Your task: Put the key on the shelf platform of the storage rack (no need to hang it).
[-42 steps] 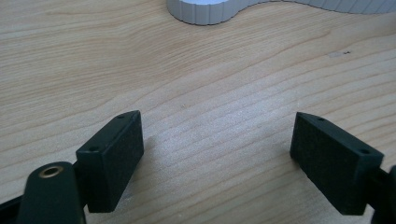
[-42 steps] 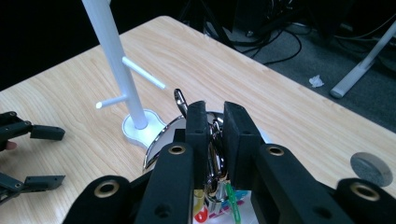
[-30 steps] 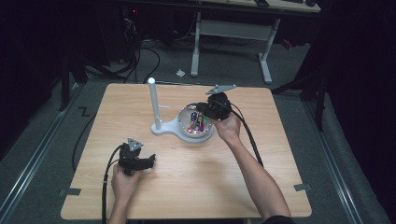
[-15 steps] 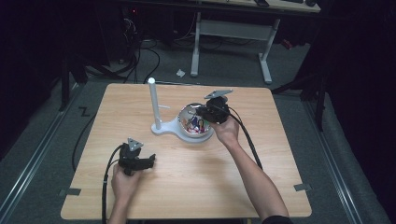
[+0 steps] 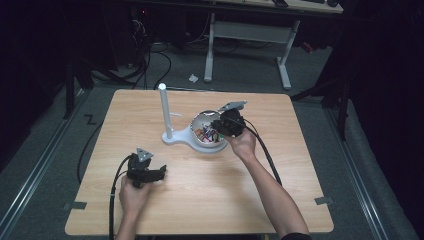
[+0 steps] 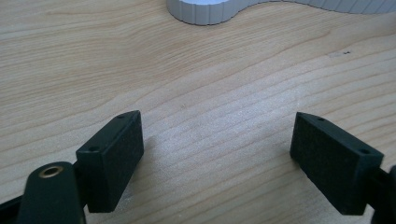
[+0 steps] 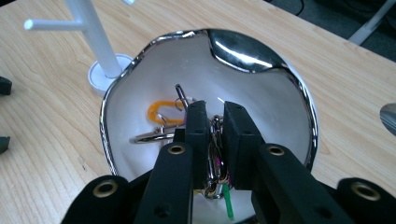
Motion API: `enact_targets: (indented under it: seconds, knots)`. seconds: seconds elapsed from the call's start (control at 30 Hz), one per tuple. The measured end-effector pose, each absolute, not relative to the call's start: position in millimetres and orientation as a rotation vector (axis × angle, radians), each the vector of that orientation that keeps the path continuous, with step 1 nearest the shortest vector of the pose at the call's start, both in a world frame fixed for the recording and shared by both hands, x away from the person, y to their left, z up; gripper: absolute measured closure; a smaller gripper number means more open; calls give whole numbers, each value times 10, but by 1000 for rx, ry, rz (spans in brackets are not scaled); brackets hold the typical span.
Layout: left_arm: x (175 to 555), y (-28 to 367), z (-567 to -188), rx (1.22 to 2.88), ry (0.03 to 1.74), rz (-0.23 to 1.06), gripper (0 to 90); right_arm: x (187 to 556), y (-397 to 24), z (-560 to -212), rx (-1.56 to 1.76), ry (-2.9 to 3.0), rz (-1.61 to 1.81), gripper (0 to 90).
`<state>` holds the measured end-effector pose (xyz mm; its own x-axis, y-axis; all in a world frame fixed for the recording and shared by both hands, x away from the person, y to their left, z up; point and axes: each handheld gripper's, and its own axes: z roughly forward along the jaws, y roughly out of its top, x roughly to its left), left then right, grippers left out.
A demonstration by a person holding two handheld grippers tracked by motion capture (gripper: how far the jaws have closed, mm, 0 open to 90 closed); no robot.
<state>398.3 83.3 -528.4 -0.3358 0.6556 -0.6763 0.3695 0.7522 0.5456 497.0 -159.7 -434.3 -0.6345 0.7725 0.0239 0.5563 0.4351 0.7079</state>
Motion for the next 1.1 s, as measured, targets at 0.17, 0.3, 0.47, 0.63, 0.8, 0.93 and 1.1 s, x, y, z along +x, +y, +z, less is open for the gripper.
enact_targets:
  seconds: [0.17, 0.3, 0.47, 0.63, 0.8, 0.93, 1.1]
  knots:
    - [3982, 838, -5287, 789, 1953, 368, 178, 4959, -1641, -4378, 1168, 2387, 1016, 800]
    - [3982, 838, -5288, 788, 1954, 368, 178, 4950, -1713, -4401, 1191, 2387, 1032, 724]
    - [3982, 839, -5288, 790, 1952, 368, 178, 4915, -1772, -4363, 1193, 2379, 1062, 668]
    - [3982, 839, -5288, 790, 1952, 369, 178, 4860, -1833, -4249, 1203, 2347, 1107, 594]
    - [3982, 839, -5289, 791, 1952, 370, 177, 4820, -1898, -4177, 1206, 2321, 1130, 558]
    - [3982, 838, -5287, 788, 1954, 368, 177, 4762, -1978, -4086, 1210, 2291, 1143, 537]
    - [3982, 838, -5288, 788, 1954, 368, 177, 4723, -2049, -4030, 1227, 2267, 1159, 517]
